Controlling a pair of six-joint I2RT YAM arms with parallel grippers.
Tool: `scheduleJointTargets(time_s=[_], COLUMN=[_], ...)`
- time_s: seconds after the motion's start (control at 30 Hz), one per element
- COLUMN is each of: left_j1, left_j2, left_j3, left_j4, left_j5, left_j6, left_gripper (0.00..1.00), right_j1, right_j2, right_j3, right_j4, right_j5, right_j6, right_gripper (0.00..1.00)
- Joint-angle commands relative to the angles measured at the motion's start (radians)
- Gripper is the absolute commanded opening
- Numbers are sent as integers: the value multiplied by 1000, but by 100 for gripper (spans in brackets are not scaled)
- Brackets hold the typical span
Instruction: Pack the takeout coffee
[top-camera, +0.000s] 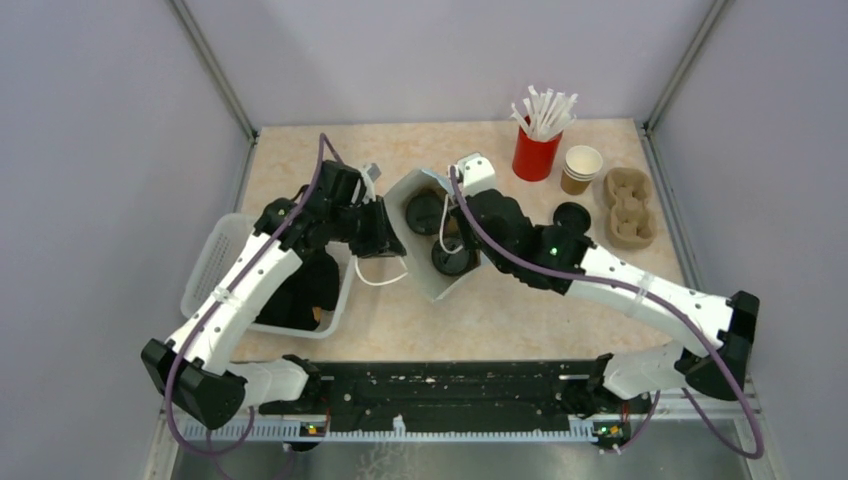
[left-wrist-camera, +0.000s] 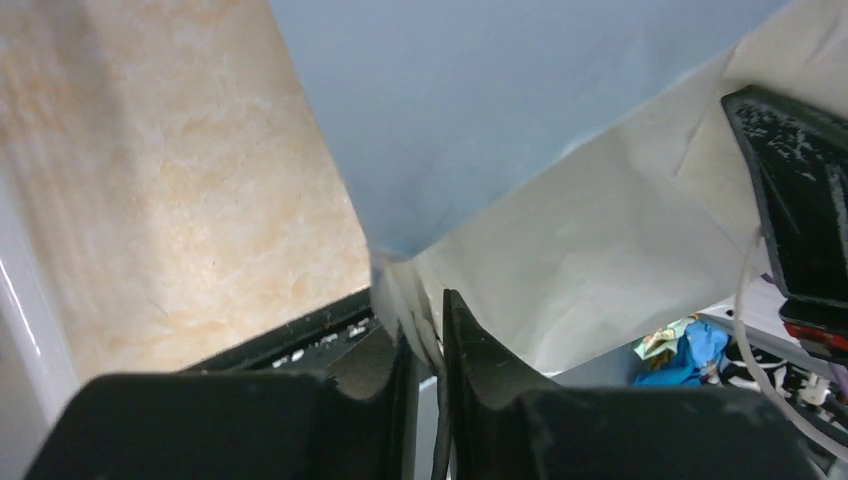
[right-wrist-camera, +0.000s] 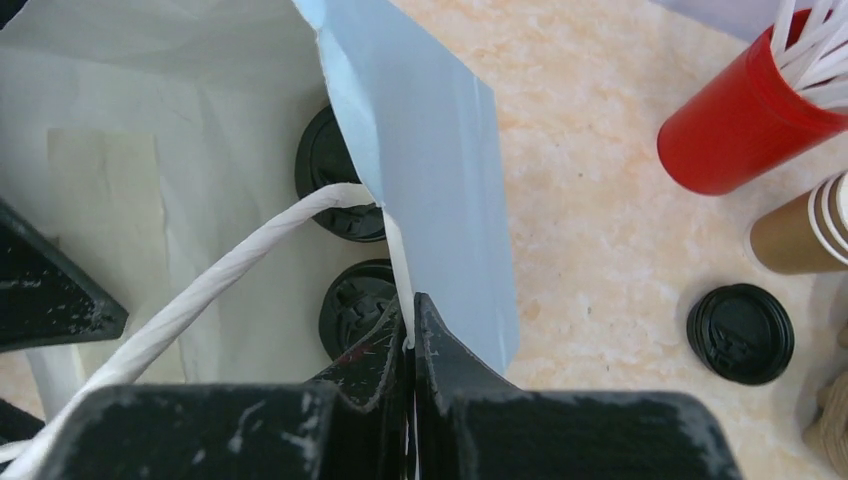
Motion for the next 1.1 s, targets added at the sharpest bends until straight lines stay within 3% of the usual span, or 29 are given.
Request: scheduleJointTargets(time_s=[0.0,0.27,0.63,0.9,1.07], left_j1=[3,5,4,4,3], left_j2=[-59,-111,-114,-108,-98], left_j3=[-37,-89,-60,-20,36], left_j4=[170,338,351,319,249], left_j5=[-18,-58,-97,-91,-88], left_j6=[9,75,149,150,111], left_gripper=[15,6,0,0,0], right_j1=[8,8,8,8,7], right_j2=[-109,-90,-88,-95,-44], right_j3=[-118,-179,-217,-201,-99], right_j4=[393,522,524,454,244], right_j5=[-19,-46,-32,2,11], right_j6=[-145,-224,-163,-107,18], right_gripper=[0,0,0,0,0])
